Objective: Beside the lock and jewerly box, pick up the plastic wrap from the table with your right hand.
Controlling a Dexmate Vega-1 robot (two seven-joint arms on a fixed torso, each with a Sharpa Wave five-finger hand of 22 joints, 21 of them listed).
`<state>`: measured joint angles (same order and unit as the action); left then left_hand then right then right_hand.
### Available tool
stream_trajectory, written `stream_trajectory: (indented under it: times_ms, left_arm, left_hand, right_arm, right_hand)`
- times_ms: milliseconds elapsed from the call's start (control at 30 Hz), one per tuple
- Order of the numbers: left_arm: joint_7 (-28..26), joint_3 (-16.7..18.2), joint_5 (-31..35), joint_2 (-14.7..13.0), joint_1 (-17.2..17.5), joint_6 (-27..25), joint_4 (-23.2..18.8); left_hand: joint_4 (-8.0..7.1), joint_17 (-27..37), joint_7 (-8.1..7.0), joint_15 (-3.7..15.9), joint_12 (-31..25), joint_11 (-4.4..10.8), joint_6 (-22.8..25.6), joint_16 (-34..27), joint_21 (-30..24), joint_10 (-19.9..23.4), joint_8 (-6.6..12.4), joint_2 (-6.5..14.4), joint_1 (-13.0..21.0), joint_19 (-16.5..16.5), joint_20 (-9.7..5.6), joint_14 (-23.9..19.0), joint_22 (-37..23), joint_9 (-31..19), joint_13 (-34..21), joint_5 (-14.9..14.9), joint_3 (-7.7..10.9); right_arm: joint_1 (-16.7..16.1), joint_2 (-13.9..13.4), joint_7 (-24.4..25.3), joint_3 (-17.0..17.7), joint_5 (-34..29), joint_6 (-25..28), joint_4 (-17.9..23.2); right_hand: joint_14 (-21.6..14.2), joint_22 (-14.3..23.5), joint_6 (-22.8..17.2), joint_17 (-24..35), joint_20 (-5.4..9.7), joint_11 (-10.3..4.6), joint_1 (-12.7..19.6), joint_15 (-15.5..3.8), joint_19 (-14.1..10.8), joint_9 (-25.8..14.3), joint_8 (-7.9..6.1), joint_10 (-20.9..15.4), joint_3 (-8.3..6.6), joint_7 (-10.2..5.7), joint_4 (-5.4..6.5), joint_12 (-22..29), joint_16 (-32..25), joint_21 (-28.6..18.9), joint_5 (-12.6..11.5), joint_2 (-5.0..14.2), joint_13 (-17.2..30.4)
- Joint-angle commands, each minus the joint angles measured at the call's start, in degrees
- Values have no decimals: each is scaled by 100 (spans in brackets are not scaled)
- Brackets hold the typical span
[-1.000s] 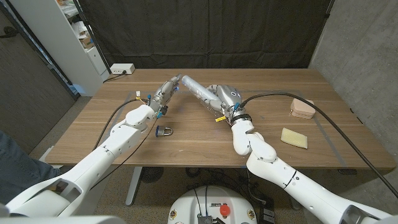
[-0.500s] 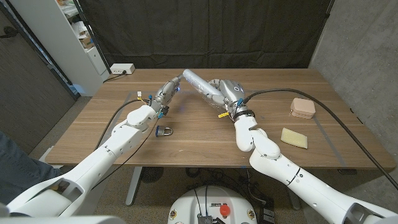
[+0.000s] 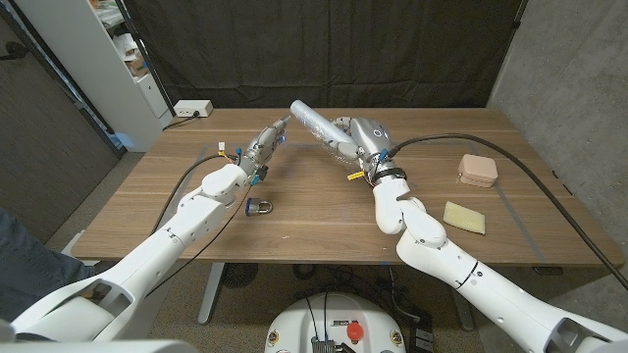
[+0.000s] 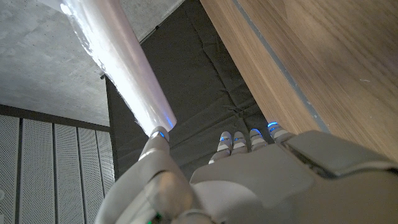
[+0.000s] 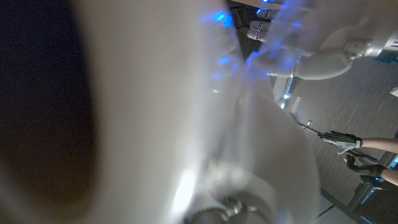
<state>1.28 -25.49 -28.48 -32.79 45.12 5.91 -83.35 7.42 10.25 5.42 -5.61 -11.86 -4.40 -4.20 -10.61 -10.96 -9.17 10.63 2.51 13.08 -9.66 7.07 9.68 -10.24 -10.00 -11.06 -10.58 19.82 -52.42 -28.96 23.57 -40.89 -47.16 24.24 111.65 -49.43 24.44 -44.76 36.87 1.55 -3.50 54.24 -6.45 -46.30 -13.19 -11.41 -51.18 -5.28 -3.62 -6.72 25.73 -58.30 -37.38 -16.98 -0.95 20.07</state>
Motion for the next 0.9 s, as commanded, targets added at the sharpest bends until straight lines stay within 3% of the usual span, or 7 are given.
stream_trajectory:
  times_ms: [33, 900]
  left_arm:
    - [-21, 38, 0, -43, 55, 12, -94]
    - [152, 192, -137, -255, 224, 106, -83]
  left_hand:
    - [29, 20, 28, -33, -24, -16, 6, -18, -46, -44, 21, -12, 73, -839, 24, 386, -26, -33, -10, 16, 10]
    - [32, 20, 29, -39, -24, -30, 2, -19, -47, -50, 20, -8, 86, -844, 41, 388, -26, -34, -10, 16, 7]
  right_arm:
    - [16, -15, 37, 26, 14, 34, 40]
    - [88, 260, 89, -140, -88, 226, -106]
  right_hand:
    - [8, 5, -51, -1, 14, -188, 370, -581, -14, -27, -19, -241, 42, 5, -17, 20, -37, -61, -37, 418, 14]
    - [16, -12, -77, -78, 20, -189, 364, -578, 21, -34, -10, -265, 109, 17, 0, 35, -117, -163, -61, 456, 2]
